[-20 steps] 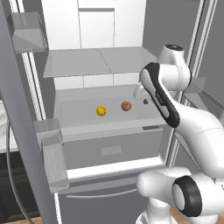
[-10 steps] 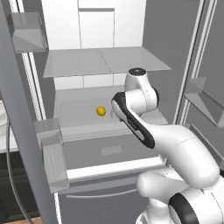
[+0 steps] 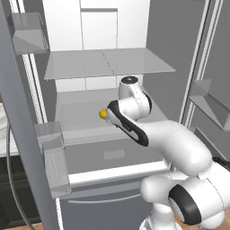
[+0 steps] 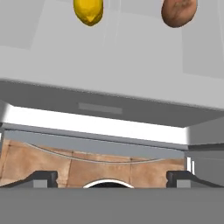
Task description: Grab the lemon and onion from the fridge, place them in the blender, close the lid, and turn on the blender to create a marinade.
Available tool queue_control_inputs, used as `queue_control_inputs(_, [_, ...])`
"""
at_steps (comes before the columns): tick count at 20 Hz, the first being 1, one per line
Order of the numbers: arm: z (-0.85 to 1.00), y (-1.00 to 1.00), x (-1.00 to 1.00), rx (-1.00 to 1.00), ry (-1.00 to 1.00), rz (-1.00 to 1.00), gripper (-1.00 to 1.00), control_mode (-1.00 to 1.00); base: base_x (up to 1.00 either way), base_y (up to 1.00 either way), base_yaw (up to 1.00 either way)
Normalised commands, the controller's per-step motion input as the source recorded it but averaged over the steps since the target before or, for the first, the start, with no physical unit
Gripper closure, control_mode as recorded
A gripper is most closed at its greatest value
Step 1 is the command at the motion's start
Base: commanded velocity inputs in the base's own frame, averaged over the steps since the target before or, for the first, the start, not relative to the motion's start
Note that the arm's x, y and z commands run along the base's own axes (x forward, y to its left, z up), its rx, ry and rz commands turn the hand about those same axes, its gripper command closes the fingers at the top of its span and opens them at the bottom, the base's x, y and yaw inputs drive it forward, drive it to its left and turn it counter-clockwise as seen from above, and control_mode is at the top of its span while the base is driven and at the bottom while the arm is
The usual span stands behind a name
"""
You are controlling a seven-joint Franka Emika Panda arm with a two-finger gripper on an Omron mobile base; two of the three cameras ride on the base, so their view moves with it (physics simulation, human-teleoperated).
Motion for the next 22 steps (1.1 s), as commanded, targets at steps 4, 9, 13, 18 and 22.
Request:
queue_control_inputs(4, [0.0,0.05,0.31,0.0,-0.02,0.0,-1.0,-1.0,0.0,0.0,0.0])
queue_control_inputs(9, [0.0,0.22,0.46,0.0,0.0,0.0,-1.0,-1.0,0.0,0.0,0.0])
queue_control_inputs(13, [-0.03,0.34,0.48,0.0,0.01,0.0,-1.0,-1.0,0.0,0.0,0.0])
queue_control_inputs(18, [-0.14,0.12,0.5,0.0,0.0,0.0,-1.0,-1.0,0.0,0.0,0.0])
queue_control_inputs(22, [-0.28,0.07,0.55,0.0,0.03,0.0,-1.0,-1.0,0.0,0.0,0.0])
